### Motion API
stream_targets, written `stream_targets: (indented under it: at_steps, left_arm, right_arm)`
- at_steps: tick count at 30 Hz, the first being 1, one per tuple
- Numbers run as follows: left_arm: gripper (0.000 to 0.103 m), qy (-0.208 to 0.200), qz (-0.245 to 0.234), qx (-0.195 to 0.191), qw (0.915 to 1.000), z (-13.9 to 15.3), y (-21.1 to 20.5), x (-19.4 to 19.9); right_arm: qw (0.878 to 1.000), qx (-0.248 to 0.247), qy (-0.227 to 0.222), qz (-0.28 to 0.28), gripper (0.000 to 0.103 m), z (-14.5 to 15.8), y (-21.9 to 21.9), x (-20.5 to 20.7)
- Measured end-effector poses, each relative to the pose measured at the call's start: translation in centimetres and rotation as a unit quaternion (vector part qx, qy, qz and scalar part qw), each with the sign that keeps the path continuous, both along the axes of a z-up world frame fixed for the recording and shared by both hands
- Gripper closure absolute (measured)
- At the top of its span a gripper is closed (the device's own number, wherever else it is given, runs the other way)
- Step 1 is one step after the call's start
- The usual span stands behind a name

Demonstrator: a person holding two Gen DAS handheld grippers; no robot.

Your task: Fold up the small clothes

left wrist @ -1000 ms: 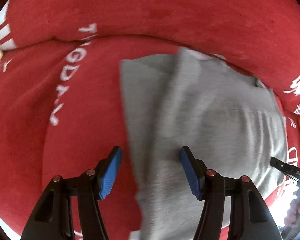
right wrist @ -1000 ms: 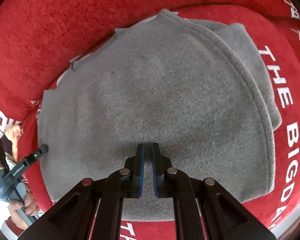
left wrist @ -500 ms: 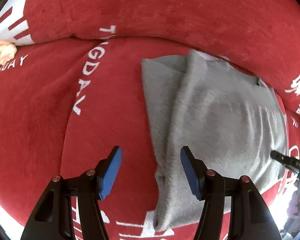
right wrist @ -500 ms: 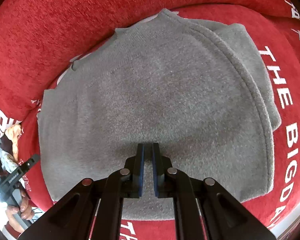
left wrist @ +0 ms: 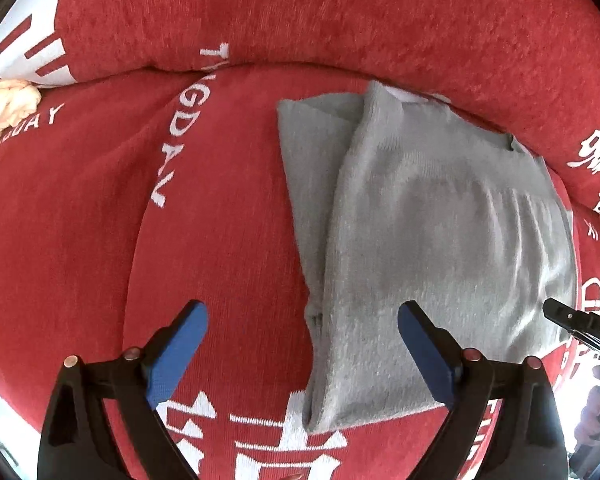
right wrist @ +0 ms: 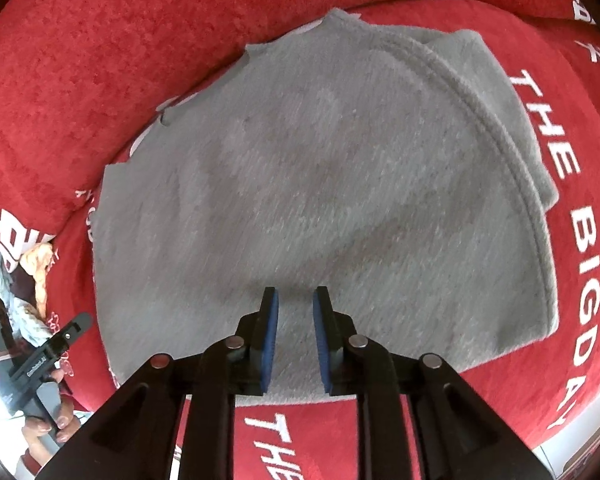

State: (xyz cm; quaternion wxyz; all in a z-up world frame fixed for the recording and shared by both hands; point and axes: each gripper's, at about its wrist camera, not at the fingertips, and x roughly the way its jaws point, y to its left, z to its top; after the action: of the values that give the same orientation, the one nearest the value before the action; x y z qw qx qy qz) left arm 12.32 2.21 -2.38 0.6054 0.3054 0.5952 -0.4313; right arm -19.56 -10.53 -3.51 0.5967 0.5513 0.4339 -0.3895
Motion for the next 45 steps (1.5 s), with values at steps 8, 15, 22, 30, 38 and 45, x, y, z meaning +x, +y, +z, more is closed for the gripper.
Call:
stream_targets:
  at_steps: [8,15,22,30,38,45]
  left_arm:
    - [0.007,-0.006,-0.016,0.020,0.9996,-0.4,0.5,-0.4]
    - [0.007,0.007,-0.026,0.021,0.9994,-0.6,0.9,-0.5]
    - [0.007,0.000,-0.028,0.028,0.9992,-0.7,1.0,-0.3]
    - [0.007,0.011,-0.027,0.027,0.9992,-1.0,1.4,0.2]
    - [0.007,0.071,0.018,0.005,0.9973,-1.3,2.7,2.5]
    - [0.007,0.123,0.041,-0.021,0.9914,-1.4,3.1,4.2]
  right_arm:
    - [1.000,0.014,-0.023,0.013,0.057,0.4,1.9,1.8]
    - [0.994,0.052,-0.095,0.023,0.054,0.3,4.3,3.6]
    - [0.976,0.111,-0.184,0.021,0.037,-1.0,7.3,5.3]
    - [0.961,0.155,-0.227,-0.019,0.034,-3.2,9.6,5.9]
    - [0.950,0.169,-0.252,-0.072,0.034,-4.7,9.8,5.9]
    - [0.935,0.177,-0.286,-0.116,0.034,-6.0,10.0,6.4]
